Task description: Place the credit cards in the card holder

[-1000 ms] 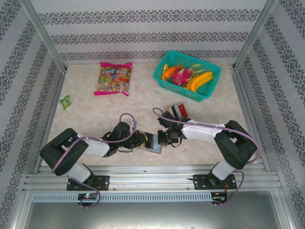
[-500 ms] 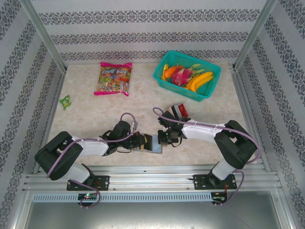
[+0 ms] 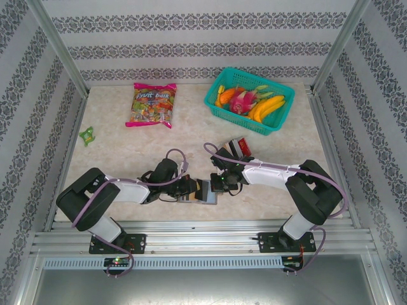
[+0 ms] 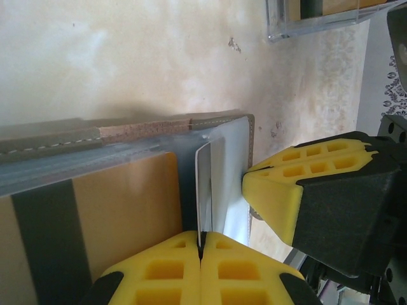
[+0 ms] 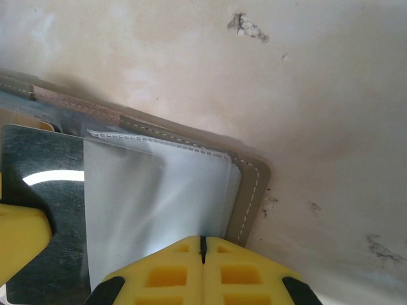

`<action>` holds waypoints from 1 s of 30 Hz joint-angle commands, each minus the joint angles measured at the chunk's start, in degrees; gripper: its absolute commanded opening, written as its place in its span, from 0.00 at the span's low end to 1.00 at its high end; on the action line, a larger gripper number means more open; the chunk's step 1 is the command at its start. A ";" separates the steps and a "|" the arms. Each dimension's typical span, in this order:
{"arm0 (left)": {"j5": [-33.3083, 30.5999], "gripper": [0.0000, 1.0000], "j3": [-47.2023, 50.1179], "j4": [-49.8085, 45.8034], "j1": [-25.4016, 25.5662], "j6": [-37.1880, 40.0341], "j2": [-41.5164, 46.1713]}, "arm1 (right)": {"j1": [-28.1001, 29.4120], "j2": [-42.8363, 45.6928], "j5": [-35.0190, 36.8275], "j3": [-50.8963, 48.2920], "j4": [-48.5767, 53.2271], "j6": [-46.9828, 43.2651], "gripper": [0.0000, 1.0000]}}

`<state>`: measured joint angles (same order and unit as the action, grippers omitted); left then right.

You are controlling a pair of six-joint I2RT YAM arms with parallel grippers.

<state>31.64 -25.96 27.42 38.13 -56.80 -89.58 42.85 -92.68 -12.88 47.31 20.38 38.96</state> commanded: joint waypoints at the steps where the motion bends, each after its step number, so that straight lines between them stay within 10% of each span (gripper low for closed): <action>1: 2.72 0.06 -1.29 -1.28 0.35 -0.39 -2.30 | -1.43 -3.30 6.52 -1.29 4.04 -0.98 0.03; 11: -3.30 0.23 -4.17 -13.72 2.76 3.19 2.49 | -1.55 -0.92 6.90 -0.67 5.13 -0.55 0.06; 30: -6.52 0.20 -7.59 -20.87 3.71 5.31 1.71 | -1.76 -0.20 5.59 -1.72 3.47 -0.05 0.08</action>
<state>27.77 -32.56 10.44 40.95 -52.64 -88.03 41.85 -92.40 -12.25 47.46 20.99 39.00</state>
